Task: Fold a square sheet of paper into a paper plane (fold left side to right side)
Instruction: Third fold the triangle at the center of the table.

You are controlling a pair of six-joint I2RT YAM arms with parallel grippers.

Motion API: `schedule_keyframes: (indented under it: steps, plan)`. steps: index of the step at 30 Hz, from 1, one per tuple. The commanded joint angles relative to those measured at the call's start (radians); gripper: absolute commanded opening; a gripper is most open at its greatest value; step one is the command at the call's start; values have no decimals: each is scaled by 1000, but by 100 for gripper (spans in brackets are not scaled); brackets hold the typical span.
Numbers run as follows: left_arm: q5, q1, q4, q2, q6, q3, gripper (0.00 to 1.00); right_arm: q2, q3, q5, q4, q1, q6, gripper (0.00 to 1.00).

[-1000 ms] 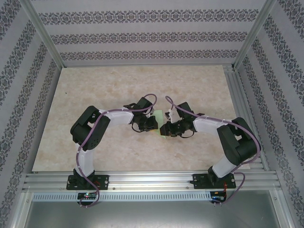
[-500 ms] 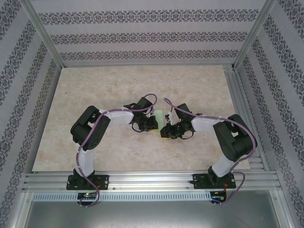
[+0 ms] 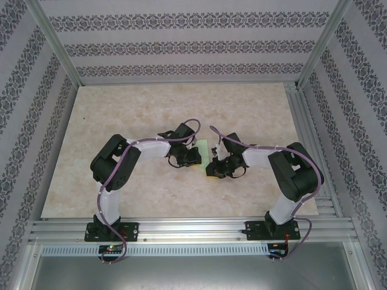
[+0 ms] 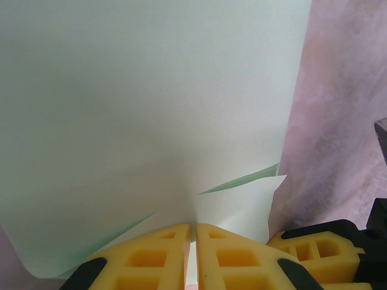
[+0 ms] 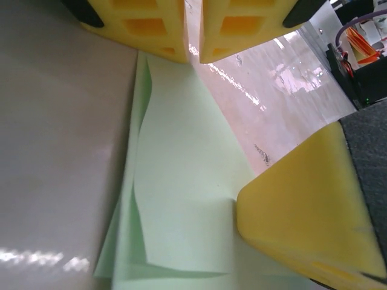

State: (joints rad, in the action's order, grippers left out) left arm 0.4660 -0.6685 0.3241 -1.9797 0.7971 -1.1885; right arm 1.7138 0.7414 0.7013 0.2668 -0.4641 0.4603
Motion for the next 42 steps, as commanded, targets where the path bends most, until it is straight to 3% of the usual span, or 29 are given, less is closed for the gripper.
schedule_keyframes:
  steps: [1,8,18,26,42]
  plan:
    - [-50,-6,62,-38,-38,-24,15,33,-42,-88,49,3,37,13]
    - [-56,-3,83,14,-56,-54,18,33,-91,-111,20,18,100,4]
    - [-51,-43,36,151,-25,27,19,44,-89,-122,27,28,118,1]
    - [-39,-118,-44,104,40,51,16,40,-85,-126,34,31,115,1]
    - [-133,-127,-126,45,129,96,11,41,-77,-137,51,30,111,1]
